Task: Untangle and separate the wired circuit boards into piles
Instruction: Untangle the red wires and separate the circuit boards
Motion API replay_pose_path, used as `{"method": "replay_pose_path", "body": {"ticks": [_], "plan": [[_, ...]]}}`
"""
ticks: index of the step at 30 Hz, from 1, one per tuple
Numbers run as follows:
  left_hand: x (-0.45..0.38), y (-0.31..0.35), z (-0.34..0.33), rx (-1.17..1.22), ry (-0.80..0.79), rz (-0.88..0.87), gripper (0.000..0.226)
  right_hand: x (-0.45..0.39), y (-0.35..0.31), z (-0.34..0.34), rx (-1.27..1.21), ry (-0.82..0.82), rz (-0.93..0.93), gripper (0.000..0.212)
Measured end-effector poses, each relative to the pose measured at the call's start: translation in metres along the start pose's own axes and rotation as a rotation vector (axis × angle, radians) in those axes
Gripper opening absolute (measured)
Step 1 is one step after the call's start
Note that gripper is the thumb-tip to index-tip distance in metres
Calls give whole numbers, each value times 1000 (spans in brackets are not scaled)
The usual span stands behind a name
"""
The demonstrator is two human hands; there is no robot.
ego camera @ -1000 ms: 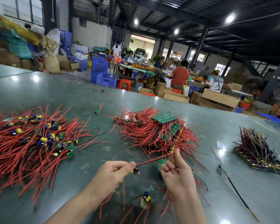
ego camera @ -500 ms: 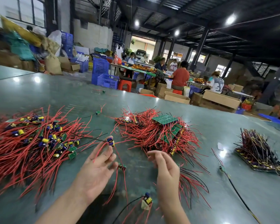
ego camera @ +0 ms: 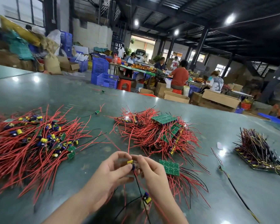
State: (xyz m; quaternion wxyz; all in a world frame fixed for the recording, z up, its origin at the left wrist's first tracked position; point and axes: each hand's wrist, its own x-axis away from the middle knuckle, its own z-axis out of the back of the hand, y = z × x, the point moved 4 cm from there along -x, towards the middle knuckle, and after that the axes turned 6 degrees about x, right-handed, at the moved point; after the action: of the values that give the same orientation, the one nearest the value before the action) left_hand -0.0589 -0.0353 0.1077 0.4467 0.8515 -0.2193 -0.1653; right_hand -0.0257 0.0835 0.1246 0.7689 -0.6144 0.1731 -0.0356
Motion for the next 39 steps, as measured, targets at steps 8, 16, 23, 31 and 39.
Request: {"method": "replay_pose_path", "body": {"ticks": [8,16,23,31,39], "plan": [[-2,1,5,-170,46,-2,29,2,-1,7,50,58,3,10],[1,5,-3,-429,-55,-20,22,1,2,5,12,48,-28,15],[4,5,-6,-341,-136,84,24,3,2,5,-107,-13,-61,11],[5,7,-6,-442,-41,13,18,5,3,1,-209,108,-92,12],[0,4,2,-413,44,18,23,7,1,-1,-215,119,-58,7]]}}
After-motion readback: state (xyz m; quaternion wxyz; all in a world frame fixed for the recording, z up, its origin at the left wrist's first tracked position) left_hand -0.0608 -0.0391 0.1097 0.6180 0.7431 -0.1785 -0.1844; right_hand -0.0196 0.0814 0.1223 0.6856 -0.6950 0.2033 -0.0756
